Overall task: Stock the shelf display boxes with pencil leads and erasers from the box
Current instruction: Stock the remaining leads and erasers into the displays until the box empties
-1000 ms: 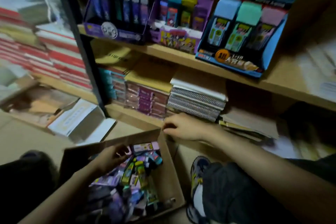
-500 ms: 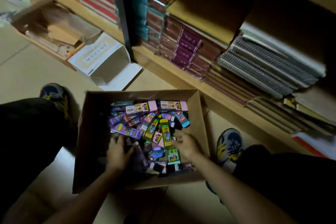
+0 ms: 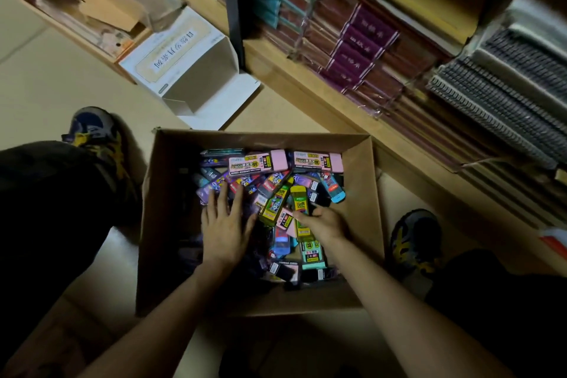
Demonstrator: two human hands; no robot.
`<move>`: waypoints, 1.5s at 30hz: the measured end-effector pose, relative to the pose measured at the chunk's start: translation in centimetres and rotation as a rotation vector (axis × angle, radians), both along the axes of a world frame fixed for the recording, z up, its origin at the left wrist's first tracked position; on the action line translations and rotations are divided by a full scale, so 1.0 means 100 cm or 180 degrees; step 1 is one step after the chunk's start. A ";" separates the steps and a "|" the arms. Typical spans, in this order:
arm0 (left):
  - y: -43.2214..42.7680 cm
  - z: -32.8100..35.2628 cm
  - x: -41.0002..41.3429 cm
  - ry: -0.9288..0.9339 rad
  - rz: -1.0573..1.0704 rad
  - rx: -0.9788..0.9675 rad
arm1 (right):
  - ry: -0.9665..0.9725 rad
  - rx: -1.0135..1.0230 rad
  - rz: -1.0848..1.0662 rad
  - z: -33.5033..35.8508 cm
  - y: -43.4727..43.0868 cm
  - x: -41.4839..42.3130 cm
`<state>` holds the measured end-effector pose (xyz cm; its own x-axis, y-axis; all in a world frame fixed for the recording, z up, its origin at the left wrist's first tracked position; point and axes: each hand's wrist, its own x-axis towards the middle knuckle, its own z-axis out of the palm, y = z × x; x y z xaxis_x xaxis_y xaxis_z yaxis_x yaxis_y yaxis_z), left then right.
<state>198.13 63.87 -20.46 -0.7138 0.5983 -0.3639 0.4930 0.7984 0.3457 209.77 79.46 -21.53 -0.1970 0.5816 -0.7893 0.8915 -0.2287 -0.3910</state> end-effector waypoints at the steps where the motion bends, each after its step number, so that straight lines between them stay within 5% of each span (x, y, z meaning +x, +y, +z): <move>1: -0.003 0.001 0.006 0.0024 -0.0080 -0.0053 | 0.0123 -0.0170 -0.0218 0.001 0.001 0.001; 5: -0.001 0.011 0.018 0.0071 -0.0074 0.0177 | 0.0719 -0.0617 -0.0923 0.008 0.003 0.008; 11: 0.028 0.023 -0.022 0.0104 0.0977 0.0200 | 0.0843 -0.0770 -0.1302 0.014 0.002 0.017; 15: 0.035 0.020 -0.035 -0.0653 0.1527 -0.0050 | 0.0950 -0.0678 -0.1363 0.016 0.004 0.025; 21: 0.045 0.016 -0.032 -0.1434 0.1805 0.0554 | 0.1141 -0.0526 -0.1611 0.022 0.005 0.030; 35: 0.022 0.036 0.014 -0.3562 0.2719 0.1332 | 0.1622 0.0378 -0.1025 0.065 0.015 0.031; 45: 0.038 0.098 0.024 -0.3302 0.1694 0.2203 | 0.2410 0.0431 -0.0416 0.158 0.033 0.021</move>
<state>200.52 67.68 -10.65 -0.4972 0.6162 -0.6108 -0.5492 0.3215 0.7714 211.92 82.78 -5.71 -0.5769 0.7189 -0.3878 0.3398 -0.2205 -0.9143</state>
